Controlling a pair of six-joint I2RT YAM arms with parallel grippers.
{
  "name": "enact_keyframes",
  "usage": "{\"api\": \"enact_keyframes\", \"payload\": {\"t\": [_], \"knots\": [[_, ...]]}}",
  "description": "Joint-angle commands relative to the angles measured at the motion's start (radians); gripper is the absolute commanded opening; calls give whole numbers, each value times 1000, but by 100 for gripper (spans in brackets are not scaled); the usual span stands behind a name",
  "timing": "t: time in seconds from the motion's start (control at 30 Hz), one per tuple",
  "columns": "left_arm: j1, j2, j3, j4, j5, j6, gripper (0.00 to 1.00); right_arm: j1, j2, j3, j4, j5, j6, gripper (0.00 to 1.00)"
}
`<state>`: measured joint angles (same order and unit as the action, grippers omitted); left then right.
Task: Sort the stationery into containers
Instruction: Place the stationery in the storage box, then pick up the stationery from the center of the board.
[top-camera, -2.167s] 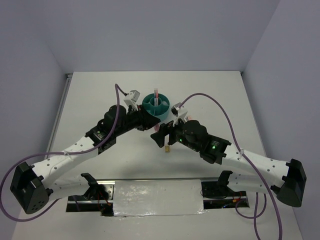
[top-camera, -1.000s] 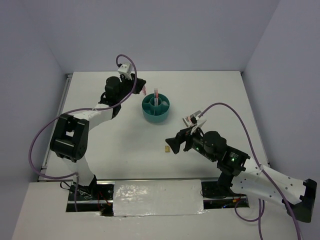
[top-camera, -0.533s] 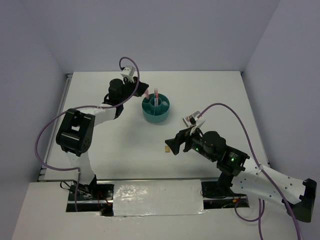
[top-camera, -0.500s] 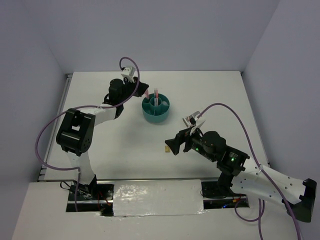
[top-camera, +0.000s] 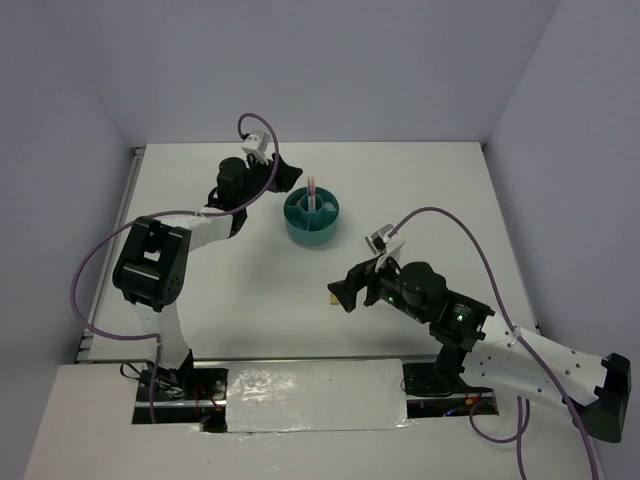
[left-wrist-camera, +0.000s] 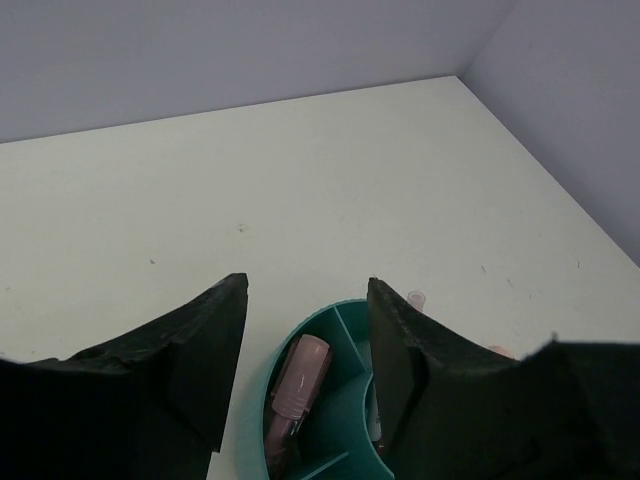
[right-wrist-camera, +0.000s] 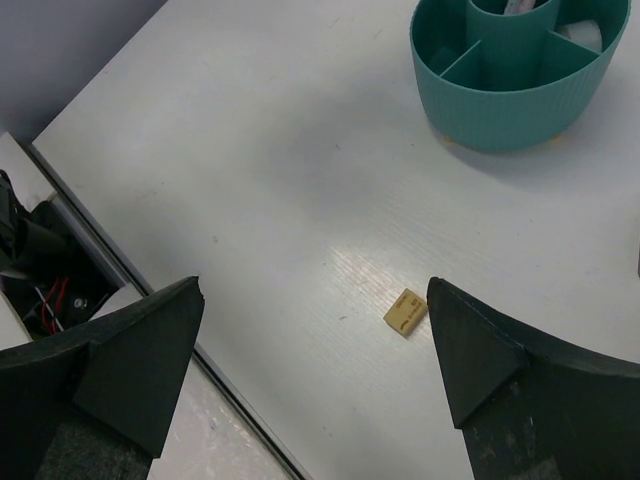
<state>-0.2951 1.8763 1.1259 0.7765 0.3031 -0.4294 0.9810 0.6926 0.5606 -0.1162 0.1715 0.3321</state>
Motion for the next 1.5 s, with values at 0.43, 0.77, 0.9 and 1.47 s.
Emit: {"api": "enact_keyframes", "payload": {"t": [0.43,0.77,0.9,1.47], "knots": [[-36,-606,-93,-823,-620,-274,99,15,577,193,-204,253,309,97],[-75,-971,-265,-1128,-475,-233,99,18,823,255,-120,217,309,57],[-76,-1010,-247,-1215,-473,-197,99,16,887,269,-113,200,317,55],[-79,-1042,-250,-1266,-298,-118,98,76,676,148,223,79,67,0]]}}
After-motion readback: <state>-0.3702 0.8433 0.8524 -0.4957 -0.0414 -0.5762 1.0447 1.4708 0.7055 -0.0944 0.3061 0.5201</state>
